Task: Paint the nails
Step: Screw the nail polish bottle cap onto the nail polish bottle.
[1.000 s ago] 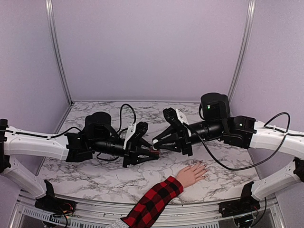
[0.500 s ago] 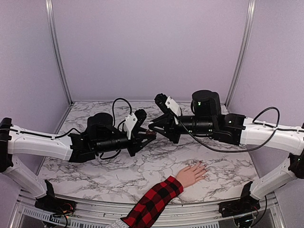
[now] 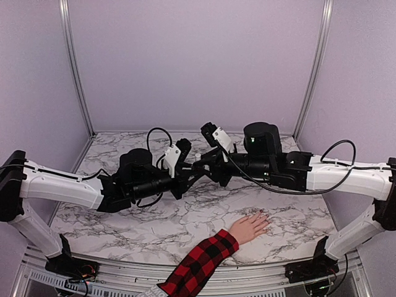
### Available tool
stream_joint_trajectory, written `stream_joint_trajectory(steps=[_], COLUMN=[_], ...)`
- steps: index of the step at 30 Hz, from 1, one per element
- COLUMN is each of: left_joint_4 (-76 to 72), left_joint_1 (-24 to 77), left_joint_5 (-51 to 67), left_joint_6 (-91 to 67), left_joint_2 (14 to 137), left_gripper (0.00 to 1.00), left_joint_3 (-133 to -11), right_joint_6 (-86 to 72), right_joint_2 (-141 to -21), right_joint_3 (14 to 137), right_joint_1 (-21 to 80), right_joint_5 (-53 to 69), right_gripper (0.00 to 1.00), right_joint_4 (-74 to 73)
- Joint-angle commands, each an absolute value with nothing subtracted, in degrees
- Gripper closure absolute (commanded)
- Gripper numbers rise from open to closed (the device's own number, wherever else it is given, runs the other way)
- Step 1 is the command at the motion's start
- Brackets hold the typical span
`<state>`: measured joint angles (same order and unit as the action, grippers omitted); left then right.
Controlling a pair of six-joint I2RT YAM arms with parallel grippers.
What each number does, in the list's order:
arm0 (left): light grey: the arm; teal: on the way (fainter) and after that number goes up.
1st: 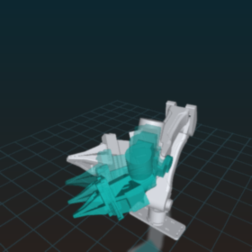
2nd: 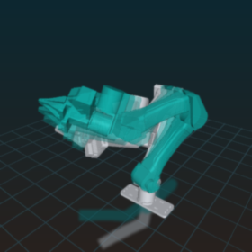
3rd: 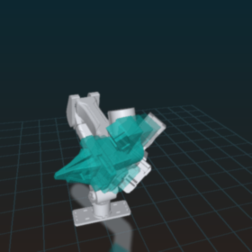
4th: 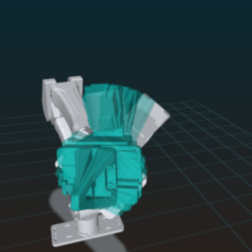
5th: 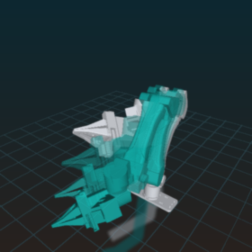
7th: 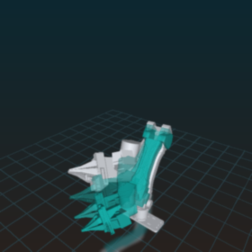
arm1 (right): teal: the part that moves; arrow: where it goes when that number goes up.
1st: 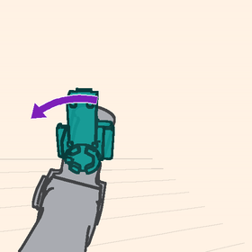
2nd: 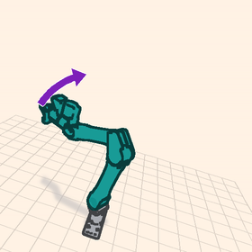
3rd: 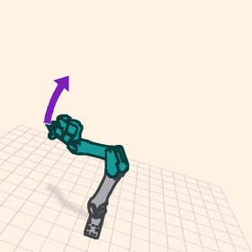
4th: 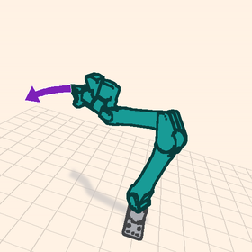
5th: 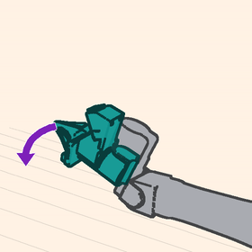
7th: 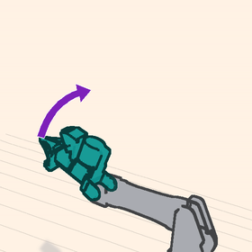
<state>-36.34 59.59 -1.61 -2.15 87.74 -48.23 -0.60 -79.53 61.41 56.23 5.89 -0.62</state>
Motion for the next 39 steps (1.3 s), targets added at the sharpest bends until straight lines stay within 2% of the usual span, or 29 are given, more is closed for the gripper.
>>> stream_joint_trajectory(steps=[1, 5, 8, 14, 17, 20, 29, 36, 39], left_joint_4=[-40.12, -37.57, -35.57, -34.22, -33.93, -33.82, -33.83, -33.69, -33.68], left_joint_1=[59.15, 59.15, 59.15, 59.23, 59.24, 59.44, 60.21, 60.25, 60.21], left_joint_5=[9.14, 15.73, 21.78, 37.09, 42.82, 47.06, 50.18, 49.66, 48.94], left_joint_6=[-0.3, 1.56, 2.99, 5.4, 5.28, 4.61, 3.8, 4.02, 4.41], left_joint_2=[86.65, 86.5, 85.96, 83.86, 83.37, 83.65, 84.89, 84.89, 84.57], left_gripper=[1.0, 1.0, 1.0, 1.0, 1.0, 1.0, 1.0, 1.0, 1.0], left_joint_3=[-51.18, -51.42, -51.38, -50.31, -50.53, -51.23, -52.47, -52.26, -51.99], right_joint_6=[-0.13, 2.72, 4.68, 9.5, 12.44, 13.73, 15.42, 15.42, 15.12], right_joint_2=[-75.85, -72.3, -69.48, -66.28, -66.48, -66.68, -68.72, -69.57, -69.61], right_joint_3=[59.9, 58.0, 57.14, 56.88, 58.24, 58.89, 60.75, 61.21, 61.17], right_joint_1=[55.67, 55.45, 55.31, 55.11, 55.14, 55.36, 57.03, 57.22, 57.2], right_joint_5=[6.98, 8.98, 11.79, 27.19, 38.42, 44.51, 48.62, 49.11, 49.03], right_gripper=[0.66, 0.5, 0.43, 0.38, 0.41, 0.43, 0.57, 0.62, 0.68], right_joint_4=[-2.23, -1.62, -2.04, -4.73, -7.19, -7.86, -10.03, -10.56, -10.46])
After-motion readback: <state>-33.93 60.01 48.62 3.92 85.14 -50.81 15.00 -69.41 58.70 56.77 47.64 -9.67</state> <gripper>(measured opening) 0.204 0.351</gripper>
